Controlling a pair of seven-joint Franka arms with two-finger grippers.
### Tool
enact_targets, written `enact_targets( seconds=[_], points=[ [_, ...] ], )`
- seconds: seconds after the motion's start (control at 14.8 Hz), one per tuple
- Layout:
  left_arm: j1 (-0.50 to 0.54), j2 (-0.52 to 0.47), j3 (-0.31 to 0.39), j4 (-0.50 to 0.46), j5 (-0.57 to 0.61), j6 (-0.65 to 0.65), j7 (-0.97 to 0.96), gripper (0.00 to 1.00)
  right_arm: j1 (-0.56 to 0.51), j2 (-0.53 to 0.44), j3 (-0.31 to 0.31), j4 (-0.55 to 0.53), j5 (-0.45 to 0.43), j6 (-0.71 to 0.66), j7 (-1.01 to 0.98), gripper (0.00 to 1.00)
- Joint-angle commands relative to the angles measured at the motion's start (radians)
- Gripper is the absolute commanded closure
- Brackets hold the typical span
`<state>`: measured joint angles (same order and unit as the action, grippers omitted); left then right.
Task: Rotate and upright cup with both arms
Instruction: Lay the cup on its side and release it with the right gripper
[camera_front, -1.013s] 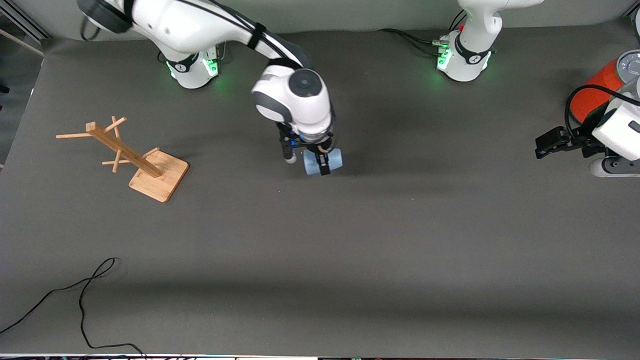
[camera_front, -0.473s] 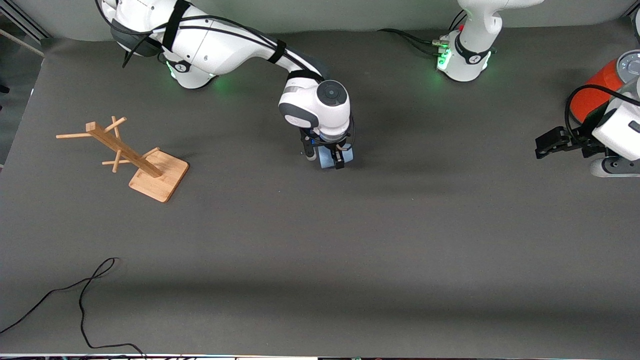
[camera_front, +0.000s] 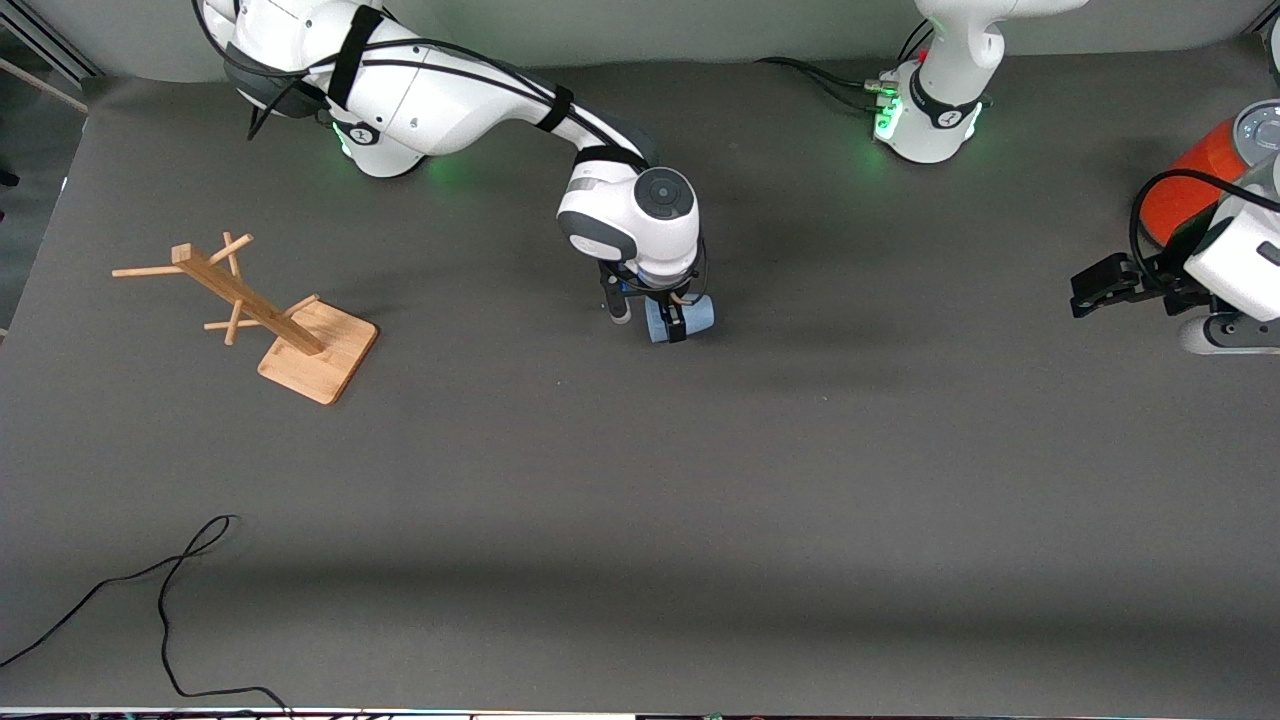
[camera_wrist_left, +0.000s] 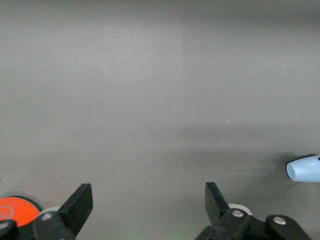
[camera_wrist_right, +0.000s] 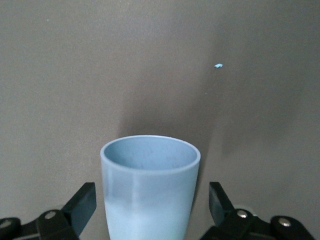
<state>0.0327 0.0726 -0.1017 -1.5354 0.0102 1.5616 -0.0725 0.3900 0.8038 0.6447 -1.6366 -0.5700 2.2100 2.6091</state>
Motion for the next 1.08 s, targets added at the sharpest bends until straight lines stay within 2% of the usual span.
enact_targets(
  seconds=[0.0, 0.07, 0.34, 0.54, 0.68, 0.74, 0.88, 1.01],
  points=[
    [-0.01, 0.001, 0.007, 0.009, 0.011, 0.001, 0.014, 0.0, 0.012, -0.011, 0.016, 0.034, -0.025, -0.073, 0.028, 0.0],
    [-0.01, 0.001, 0.007, 0.008, 0.011, 0.001, 0.014, 0.0, 0.006, -0.021, 0.042, 0.034, -0.024, -0.082, 0.026, 0.0],
    [-0.01, 0.001, 0.007, 0.009, 0.01, 0.001, 0.014, 0.0, -0.009, -0.101, 0.082, 0.041, -0.013, -0.137, -0.067, 0.0],
    [-0.011, 0.001, 0.007, 0.009, 0.008, 0.001, 0.008, 0.0, -0.06, -0.112, 0.156, 0.157, 0.028, -0.278, -0.171, 0.0],
    [-0.017, 0.0, 0.005, 0.009, 0.007, -0.008, -0.004, 0.0, -0.066, -0.124, 0.158, 0.265, 0.102, -0.392, -0.306, 0.0],
    [-0.019, 0.0, 0.005, 0.009, -0.001, -0.015, -0.006, 0.0, -0.082, -0.145, 0.156, 0.29, 0.108, -0.421, -0.364, 0.0],
    [-0.03, -0.007, -0.004, 0.008, -0.001, -0.037, -0.047, 0.0, -0.141, -0.198, 0.155, 0.291, 0.117, -0.429, -0.481, 0.0],
    [-0.043, -0.008, -0.018, 0.006, -0.001, -0.057, -0.113, 0.0, -0.203, -0.248, 0.135, 0.294, 0.165, -0.444, -0.629, 0.0]
  ],
)
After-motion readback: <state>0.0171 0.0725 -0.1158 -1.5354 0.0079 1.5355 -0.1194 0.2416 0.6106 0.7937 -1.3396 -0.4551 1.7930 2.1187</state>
